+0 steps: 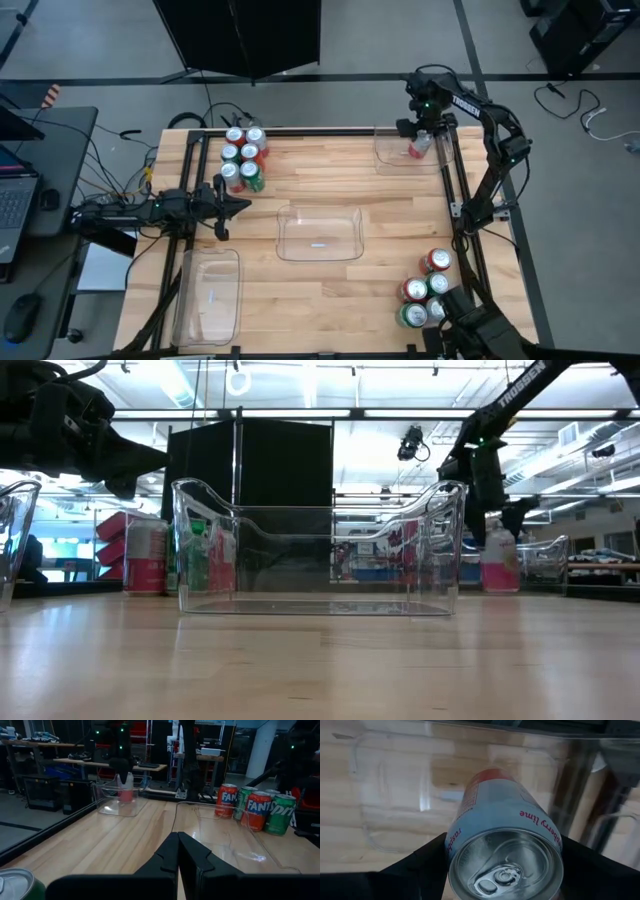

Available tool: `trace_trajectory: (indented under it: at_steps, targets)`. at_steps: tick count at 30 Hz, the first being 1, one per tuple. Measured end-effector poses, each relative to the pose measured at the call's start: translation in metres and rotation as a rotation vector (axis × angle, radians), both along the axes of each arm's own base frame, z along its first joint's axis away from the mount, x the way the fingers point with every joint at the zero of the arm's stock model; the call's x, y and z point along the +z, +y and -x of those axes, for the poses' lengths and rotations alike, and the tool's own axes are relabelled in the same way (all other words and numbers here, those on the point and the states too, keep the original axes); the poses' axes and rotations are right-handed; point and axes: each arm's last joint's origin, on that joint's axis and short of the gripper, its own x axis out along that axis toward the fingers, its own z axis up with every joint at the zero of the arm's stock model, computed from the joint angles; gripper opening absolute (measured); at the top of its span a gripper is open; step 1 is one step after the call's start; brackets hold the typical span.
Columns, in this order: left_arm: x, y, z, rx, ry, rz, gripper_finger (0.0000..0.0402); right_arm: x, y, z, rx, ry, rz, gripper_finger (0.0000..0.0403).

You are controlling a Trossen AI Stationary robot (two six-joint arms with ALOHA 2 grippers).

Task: Sort soda cans
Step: Put the middle bottom pink white soda can into the top transparent bin

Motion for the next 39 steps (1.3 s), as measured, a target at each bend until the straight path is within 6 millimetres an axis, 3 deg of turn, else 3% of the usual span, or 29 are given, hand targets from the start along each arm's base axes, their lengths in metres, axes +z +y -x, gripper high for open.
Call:
trace_trajectory:
  at_steps: [12,16,18,28,39]
  targets:
    - [0.000,0.000,0.000,0.001,0.001,0.000,0.0011,-0.006,0.002,0.001,0.058,-0.004,-0.002,0.0290]
    - [0.000,0.000,0.000,0.000,0.001,0.000,0.0011,-0.010,0.001,0.001,0.060,0.006,-0.016,0.0366]
    - [0.000,0.000,0.000,0.001,0.001,0.000,0.0011,-0.006,-0.001,-0.001,0.063,-0.002,0.003,0.0385]
    - [0.000,0.000,0.000,0.000,0.002,0.000,0.0011,0.006,-0.005,-0.003,0.103,-0.010,0.041,0.0333]
    - [0.000,0.000,0.000,0.000,0.004,0.000,0.0011,0.038,-0.011,-0.004,0.145,0.031,0.114,0.0343]
